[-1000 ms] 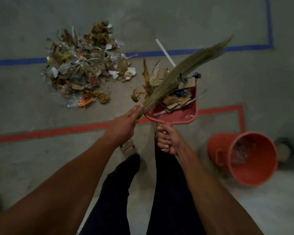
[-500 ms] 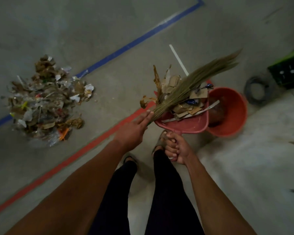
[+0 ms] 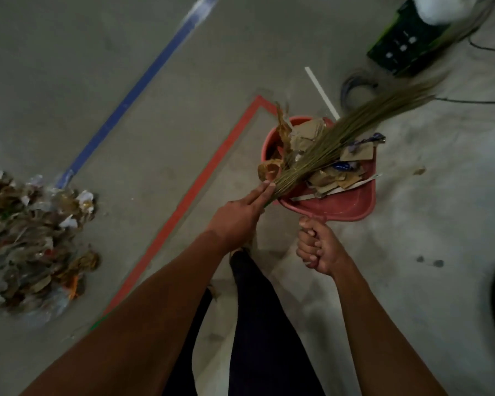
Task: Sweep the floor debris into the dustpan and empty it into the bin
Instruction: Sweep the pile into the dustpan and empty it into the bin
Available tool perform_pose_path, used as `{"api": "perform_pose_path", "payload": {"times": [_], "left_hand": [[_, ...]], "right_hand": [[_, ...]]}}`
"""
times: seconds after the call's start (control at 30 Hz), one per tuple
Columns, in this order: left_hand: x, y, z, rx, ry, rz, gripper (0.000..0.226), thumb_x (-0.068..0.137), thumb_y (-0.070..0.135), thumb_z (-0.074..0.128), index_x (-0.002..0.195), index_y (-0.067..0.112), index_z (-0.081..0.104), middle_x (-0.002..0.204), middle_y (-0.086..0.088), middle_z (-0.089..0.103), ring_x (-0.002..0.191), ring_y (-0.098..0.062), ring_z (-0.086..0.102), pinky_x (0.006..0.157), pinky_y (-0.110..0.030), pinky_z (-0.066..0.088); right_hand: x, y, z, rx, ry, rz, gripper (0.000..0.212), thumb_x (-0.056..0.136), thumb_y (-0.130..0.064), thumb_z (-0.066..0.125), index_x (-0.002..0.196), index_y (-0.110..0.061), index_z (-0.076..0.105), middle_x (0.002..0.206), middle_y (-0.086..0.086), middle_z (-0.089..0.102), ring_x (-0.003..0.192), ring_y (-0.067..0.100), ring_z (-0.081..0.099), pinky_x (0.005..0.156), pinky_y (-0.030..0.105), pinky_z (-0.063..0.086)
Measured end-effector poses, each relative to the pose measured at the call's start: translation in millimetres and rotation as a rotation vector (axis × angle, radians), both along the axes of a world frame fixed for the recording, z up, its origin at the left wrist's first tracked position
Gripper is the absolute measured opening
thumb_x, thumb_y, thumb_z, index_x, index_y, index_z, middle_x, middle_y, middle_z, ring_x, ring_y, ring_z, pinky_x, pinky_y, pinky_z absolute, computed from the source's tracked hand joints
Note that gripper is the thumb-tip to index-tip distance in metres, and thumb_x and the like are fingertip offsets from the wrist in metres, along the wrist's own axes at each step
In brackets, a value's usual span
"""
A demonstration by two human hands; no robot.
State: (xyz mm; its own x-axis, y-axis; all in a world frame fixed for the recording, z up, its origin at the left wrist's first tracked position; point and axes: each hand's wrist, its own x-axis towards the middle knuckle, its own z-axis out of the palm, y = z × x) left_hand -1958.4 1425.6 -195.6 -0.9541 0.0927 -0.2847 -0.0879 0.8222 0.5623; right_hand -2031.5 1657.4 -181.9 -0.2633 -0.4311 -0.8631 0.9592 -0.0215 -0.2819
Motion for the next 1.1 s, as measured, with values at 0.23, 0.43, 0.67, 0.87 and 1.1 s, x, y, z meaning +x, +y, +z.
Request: {"api": "perform_pose_path", "payload": {"times": [0.23, 0.43, 0.67, 0.87, 1.1], "left_hand": [[-65.6, 50.0, -10.9, -0.002, -0.057, -0.089, 0.064, 0.109, 0.027, 0.036, 0.165, 0.035, 0.004, 0.172, 0.012, 0.006, 0.094, -0.033, 0.066, 0.064, -0.033, 0.046], [-92.5, 60.2, -62.1, -0.016, -0.054, -0.125, 0.064, 0.111, 0.028, 0.037, 0.165, 0.035, 0.003, 0.172, 0.012, 0.006, 0.098, -0.034, 0.066, 0.064, -0.035, 0.051], [-98.6, 44.1, -129.6, -0.017, -0.108, -0.085, 0.079, 0.106, 0.024, 0.048, 0.162, 0.045, -0.003, 0.171, 0.019, 0.004, 0.089, -0.036, 0.069, 0.062, -0.046, 0.060], [-110.4, 27.8, -168.6, -0.038, -0.192, -0.095, 0.071, 0.108, 0.028, 0.044, 0.163, 0.042, 0.002, 0.171, 0.015, 0.009, 0.094, -0.035, 0.067, 0.068, -0.046, 0.060], [-131.8, 11.9, -198.0, -0.099, -0.321, -0.131, 0.066, 0.109, 0.024, 0.042, 0.163, 0.039, 0.007, 0.171, 0.012, 0.012, 0.110, -0.032, 0.064, 0.071, -0.046, 0.061]], "right_hand": [[-39.8, 54.2, -19.3, 0.088, 0.013, -0.027, 0.042, 0.098, -0.024, 0.051, 0.062, -0.024, 0.029, 0.042, -0.006, 0.017, 0.031, 0.008, 0.011, 0.043, 0.015, 0.004], [-59.0, 67.6, -64.7, 0.120, -0.019, -0.009, 0.043, 0.098, -0.026, 0.050, 0.060, -0.026, 0.028, 0.042, -0.007, 0.017, 0.033, 0.008, 0.012, 0.045, 0.015, 0.004], [-72.8, 46.6, -118.8, 0.161, -0.100, 0.031, 0.045, 0.099, -0.026, 0.047, 0.058, -0.026, 0.028, 0.042, -0.007, 0.017, 0.032, 0.009, 0.013, 0.038, 0.009, 0.017], [-88.5, 34.2, -165.6, 0.206, -0.159, 0.037, 0.045, 0.097, -0.027, 0.051, 0.056, -0.026, 0.032, 0.044, -0.007, 0.019, 0.034, 0.008, 0.016, 0.043, 0.021, 0.005], [-117.5, 12.8, -206.2, 0.291, -0.291, -0.113, 0.038, 0.097, -0.021, 0.057, 0.064, -0.023, 0.039, 0.050, -0.011, 0.025, 0.035, 0.004, 0.021, 0.038, 0.020, 0.014]]}}
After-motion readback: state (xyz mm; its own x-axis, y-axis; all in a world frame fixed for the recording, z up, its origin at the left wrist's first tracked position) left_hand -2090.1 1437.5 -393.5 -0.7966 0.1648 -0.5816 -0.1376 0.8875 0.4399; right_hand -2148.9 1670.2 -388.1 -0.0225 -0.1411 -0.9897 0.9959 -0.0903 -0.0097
